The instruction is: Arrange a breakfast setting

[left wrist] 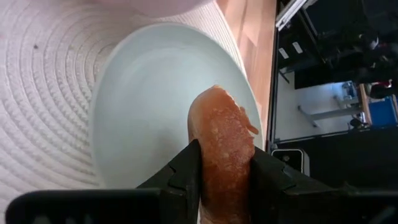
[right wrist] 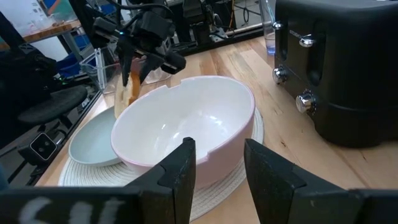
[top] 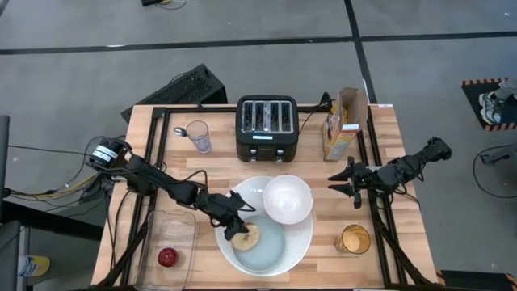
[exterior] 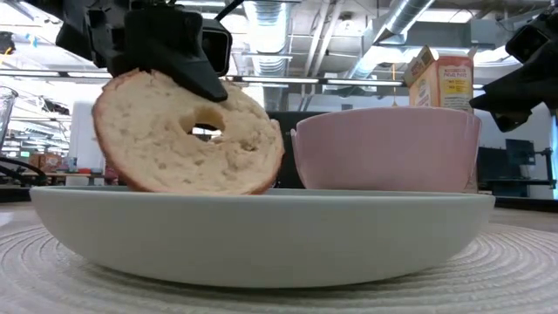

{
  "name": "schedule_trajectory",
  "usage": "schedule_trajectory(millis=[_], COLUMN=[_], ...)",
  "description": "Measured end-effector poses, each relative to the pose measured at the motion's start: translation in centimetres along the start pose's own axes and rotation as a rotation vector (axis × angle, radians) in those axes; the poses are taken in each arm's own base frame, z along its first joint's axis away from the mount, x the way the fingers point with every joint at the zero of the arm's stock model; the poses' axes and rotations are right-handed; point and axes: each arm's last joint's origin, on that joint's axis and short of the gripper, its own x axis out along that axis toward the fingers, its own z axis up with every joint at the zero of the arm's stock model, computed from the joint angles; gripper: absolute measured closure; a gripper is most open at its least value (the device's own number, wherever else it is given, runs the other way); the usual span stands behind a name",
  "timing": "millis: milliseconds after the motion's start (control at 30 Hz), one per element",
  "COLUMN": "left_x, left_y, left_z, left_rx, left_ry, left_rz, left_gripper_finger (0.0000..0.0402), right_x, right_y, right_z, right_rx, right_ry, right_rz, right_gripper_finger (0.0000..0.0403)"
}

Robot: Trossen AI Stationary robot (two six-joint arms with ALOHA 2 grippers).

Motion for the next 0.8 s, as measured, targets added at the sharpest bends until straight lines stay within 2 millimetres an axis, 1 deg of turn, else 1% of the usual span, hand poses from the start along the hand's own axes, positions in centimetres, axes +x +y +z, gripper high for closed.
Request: schedule_trajectory(millis=[133, 433, 800], left_x=[-0.01, -0.05, -0.13], left_y=[0.04, 0.35, 0.57], left_z=[-0.02, 0.2, 0.7], left_rx=[-0.013, -0.024, -0.032], left_ry=[0.004, 0.003, -0.017], left_rz=[0.003, 0.02, 0.02], left_gripper_finger=[0.0309, 0.0257, 0.021], right_x=[0.0, 0.0, 0.0], right_y=[0.0, 0.0, 0.0], right_z=[-0.01, 0.0, -0.01], right_rx=[0.0, 0.0, 0.0], right_ry=[0.0, 0.0, 0.0], right_rz=[0.0, 0.0, 0.0], right_gripper_finger=[0.0243, 0.0243, 0.0243])
